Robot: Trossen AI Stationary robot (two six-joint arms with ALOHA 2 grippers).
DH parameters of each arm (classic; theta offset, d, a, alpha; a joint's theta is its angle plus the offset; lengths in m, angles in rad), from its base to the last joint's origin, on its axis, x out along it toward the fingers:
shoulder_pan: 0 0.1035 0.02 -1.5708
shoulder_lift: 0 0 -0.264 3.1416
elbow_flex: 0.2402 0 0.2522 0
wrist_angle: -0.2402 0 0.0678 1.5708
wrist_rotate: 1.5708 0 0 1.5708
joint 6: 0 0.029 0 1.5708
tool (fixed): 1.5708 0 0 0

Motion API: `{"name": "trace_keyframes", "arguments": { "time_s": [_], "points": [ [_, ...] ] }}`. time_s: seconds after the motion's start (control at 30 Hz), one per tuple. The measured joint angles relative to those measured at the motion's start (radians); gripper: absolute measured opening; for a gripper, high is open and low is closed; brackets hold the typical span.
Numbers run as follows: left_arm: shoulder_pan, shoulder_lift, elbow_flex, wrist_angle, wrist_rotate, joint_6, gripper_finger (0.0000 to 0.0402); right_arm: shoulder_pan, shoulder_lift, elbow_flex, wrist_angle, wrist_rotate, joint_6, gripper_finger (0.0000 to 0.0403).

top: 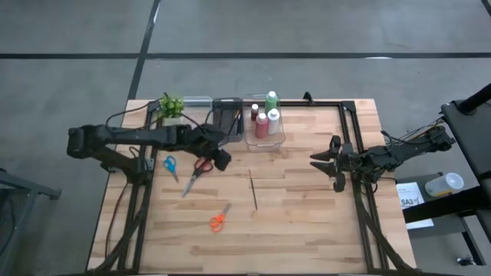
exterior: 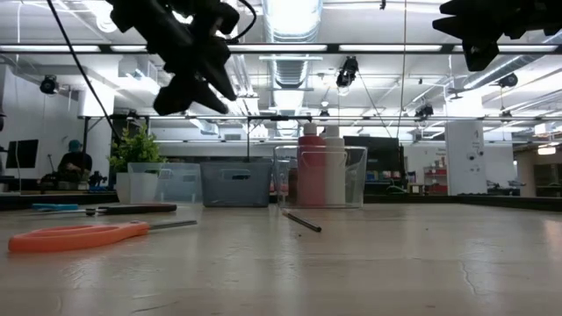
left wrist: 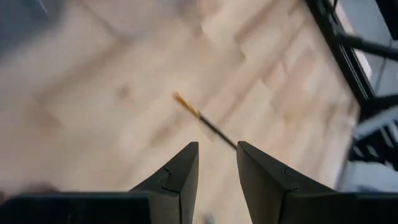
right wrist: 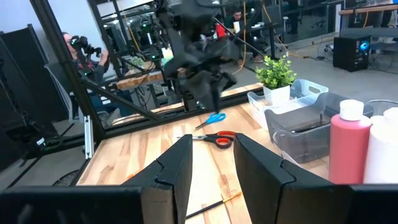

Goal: Pick & Place Paint Supplies
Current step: Put the gold paintbrush into the black bin

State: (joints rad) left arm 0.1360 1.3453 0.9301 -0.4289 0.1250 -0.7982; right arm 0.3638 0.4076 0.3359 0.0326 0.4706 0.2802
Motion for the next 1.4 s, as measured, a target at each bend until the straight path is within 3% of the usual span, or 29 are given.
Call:
{"name": "trace_keyframes", "arguments": {
  "time_s": [0.13, 0.27, 0.53, 0.67, 0.87, 1.03, 1.2, 1.4],
  "points": [
    [-0.087, 0.0, 0.004, -0.021, 0.01, -0.148, 0.012, 0.0, 0.0, 0.0, 0.0, 0.0, 0.0, 0.0116],
    [-0.156, 0.015, 0.036, -0.04, -0.048, -0.251, 0.012, 0.0, 0.0, 0.0, 0.0, 0.0, 0.0, 0.0116],
    [-0.196, 0.19, 0.183, -0.123, -0.065, -0.426, 0.012, 0.0, 0.0, 0.0, 0.0, 0.0, 0.0, 0.0116],
    [-0.199, 0.343, 0.334, -0.159, -0.059, -0.46, 0.012, 0.0, 0.0, 0.0, 0.0, 0.0, 0.0, 0.0116],
    [-0.2, 0.59, 0.621, -0.394, -0.046, -0.519, 0.012, 0.0, 0.0, 0.0, 0.0, 0.0, 0.0, 0.0116],
    [-0.196, 0.72, 0.754, -0.47, -0.046, -0.583, 0.012, 0.0, 0.0, 0.0, 0.0, 0.0, 0.0, 0.0116],
    [-0.196, 0.793, 0.789, -0.458, -0.046, -0.677, 0.012, 0.0, 0.0, 0.0, 0.0, 0.0, 0.0, 0.0116],
    [-0.196, 0.81, 0.732, -0.417, -0.057, -0.786, 0.0119, 0.0, 0.0, 0.0, 0.0, 0.0, 0.0, 0.0116]
  ]
}}
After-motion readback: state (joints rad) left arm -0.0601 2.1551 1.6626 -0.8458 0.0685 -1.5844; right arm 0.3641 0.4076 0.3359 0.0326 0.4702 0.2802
